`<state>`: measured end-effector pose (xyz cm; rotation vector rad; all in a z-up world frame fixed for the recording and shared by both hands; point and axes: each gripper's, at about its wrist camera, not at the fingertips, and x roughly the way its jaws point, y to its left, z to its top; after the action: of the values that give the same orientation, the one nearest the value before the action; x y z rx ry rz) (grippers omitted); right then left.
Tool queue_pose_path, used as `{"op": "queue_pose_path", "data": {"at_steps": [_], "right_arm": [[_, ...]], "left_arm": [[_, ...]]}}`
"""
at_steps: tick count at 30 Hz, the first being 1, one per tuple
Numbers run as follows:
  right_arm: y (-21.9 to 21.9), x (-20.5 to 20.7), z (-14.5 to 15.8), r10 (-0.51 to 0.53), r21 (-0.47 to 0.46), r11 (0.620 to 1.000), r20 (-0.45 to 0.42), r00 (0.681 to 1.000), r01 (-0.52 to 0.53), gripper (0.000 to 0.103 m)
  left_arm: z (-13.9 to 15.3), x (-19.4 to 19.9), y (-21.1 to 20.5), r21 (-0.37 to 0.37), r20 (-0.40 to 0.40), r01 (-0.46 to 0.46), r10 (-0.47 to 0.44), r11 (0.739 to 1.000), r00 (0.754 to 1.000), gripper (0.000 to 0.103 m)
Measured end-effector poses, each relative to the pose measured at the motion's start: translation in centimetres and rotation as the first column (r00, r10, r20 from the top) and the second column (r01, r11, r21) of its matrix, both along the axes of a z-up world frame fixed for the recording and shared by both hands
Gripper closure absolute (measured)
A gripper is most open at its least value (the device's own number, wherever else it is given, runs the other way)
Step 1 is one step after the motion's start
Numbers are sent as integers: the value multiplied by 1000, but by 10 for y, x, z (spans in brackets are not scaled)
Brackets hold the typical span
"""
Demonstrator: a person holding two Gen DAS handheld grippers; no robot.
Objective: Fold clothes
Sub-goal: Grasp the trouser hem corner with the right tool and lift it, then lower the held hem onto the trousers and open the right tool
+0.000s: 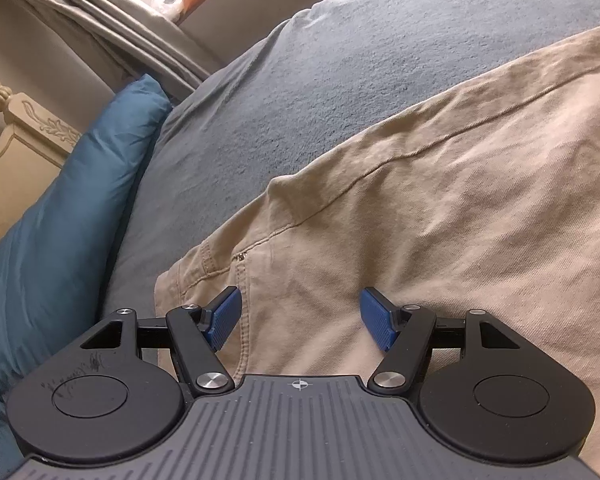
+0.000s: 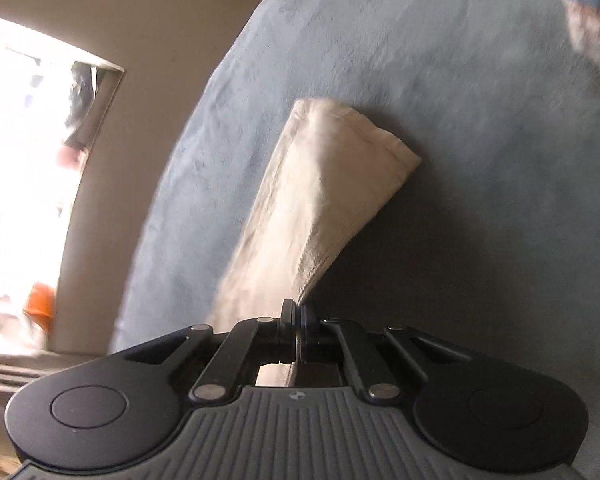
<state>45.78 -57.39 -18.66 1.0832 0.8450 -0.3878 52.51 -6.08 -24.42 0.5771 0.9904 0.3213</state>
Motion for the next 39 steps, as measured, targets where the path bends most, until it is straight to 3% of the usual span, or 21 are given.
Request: {"op": "queue_pose_path", "data": {"at_steps": [5, 7, 11, 12, 14, 21, 24, 28, 31, 32, 35, 39], "right_arm": [[2, 3, -44, -14, -36, 999, -170, 985, 8, 99], [-10, -9, -51, -84, 9, 996, -138, 987, 86, 96], [-44, -34, -54, -232, 122, 964, -36, 972, 235, 65], [-55, -36, -57, -265, 145, 953, -32, 964, 267, 64], [-74, -38, -63, -316, 182, 931, -27, 948, 316, 64], [-96, -6, -79, -333, 198, 923, -18, 943, 330, 64], [-105, 7, -84, -331, 195, 925, -12, 944, 327, 69], [-107, 23, -80, -270, 144, 953, 15, 963, 265, 72], [-107, 31, -77, -228, 103, 969, 14, 974, 226, 93], [-107, 32, -72, -214, 72, 975, 17, 977, 212, 95], [-100, 30, -37, -120, -121, 984, 75, 990, 129, 96], [-87, 34, -4, 4, -359, 933, 44, 999, 12, 96]], "left_arm": [[-1, -1, 1, 9, 0, 17, -17, 1000, 1000, 37], [-1, -1, 1, 10, -1, 20, -20, 1000, 1000, 37], [-1, 0, 1, 10, -2, 14, -14, 1000, 1000, 37], [-1, 1, 0, 12, -3, 13, -13, 1000, 1000, 37], [-1, 1, -1, 15, -3, 9, -9, 1000, 1000, 37], [-1, 0, -4, 30, -3, 12, -12, 999, 1000, 37], [-2, -1, -5, 34, 0, 9, -9, 999, 1000, 37], [-3, -2, -5, 43, 1, 12, -12, 999, 1000, 37], [-3, -2, -6, 49, 0, 17, -17, 999, 1000, 37], [-3, -2, -6, 51, 0, 19, -19, 999, 1000, 37], [-2, -2, -6, 46, 0, 19, -19, 999, 1000, 37], [-2, -2, -4, 36, 3, 21, -21, 999, 1000, 37]]}}
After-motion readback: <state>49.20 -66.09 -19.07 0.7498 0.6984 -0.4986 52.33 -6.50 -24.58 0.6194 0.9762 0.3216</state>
